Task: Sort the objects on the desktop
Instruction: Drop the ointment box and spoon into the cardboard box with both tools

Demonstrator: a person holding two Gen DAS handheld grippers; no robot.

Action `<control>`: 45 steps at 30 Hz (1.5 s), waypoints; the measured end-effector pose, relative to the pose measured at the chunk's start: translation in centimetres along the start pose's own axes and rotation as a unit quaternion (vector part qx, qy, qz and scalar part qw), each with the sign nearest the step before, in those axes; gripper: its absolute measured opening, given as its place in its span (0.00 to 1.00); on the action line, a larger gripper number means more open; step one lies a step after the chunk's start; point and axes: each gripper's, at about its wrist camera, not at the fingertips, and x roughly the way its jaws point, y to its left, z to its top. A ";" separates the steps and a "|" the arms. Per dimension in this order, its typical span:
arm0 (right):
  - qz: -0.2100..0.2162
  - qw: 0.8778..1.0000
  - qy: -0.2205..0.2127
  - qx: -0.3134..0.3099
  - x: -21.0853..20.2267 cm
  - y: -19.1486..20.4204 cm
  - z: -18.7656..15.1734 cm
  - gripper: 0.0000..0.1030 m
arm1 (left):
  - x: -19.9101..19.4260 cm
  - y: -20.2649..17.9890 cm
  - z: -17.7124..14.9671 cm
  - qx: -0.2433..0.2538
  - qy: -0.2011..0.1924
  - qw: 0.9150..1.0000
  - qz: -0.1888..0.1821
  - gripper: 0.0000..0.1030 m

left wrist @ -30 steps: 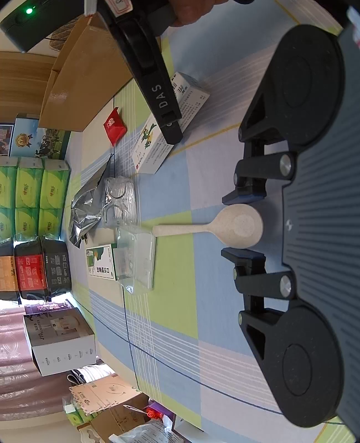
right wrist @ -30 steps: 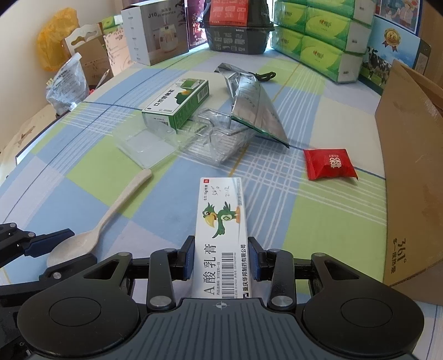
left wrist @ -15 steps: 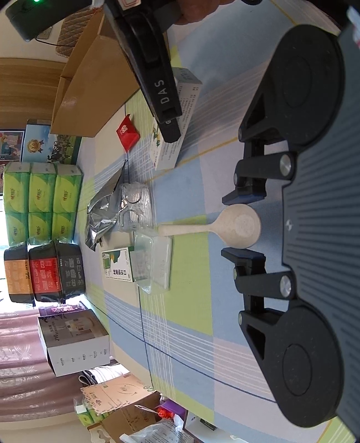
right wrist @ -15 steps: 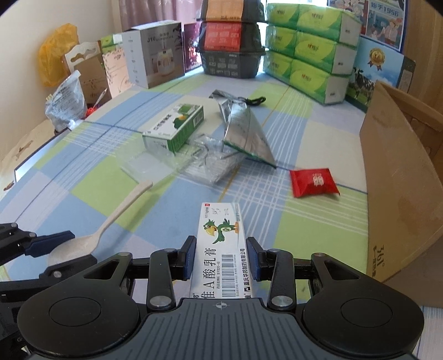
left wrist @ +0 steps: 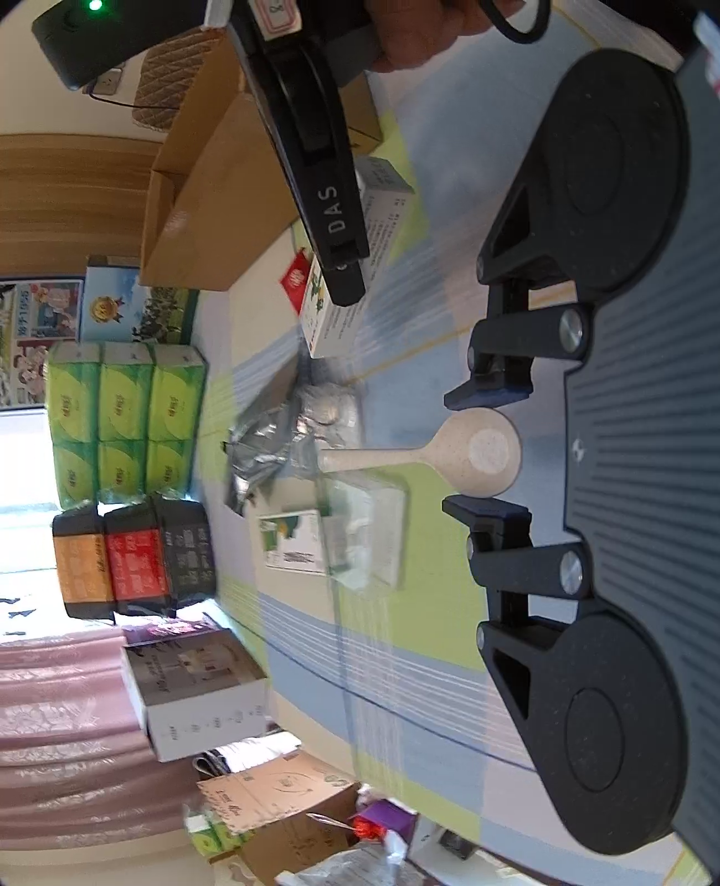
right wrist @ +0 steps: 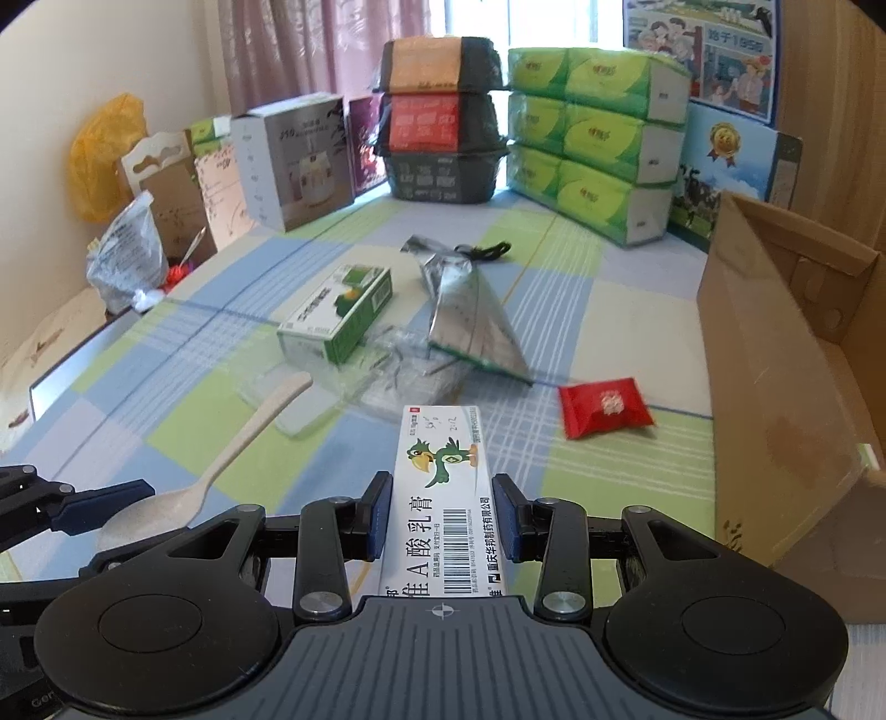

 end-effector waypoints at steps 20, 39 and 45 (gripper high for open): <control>-0.148 0.984 -0.071 0.069 -13.7 -16.9 5.1 0.35 | 1.2 -15.6 15.3 0.076 -0.068 0.985 -0.141 0.27; -0.146 0.981 -0.054 0.113 -11.5 -24.8 2.7 0.35 | 8.9 -21.3 17.1 0.111 -0.042 0.980 -0.159 0.39; -0.132 0.983 -0.055 0.118 -10.8 -24.3 2.9 0.35 | 7.1 -17.0 17.0 0.083 -0.055 0.987 -0.128 0.42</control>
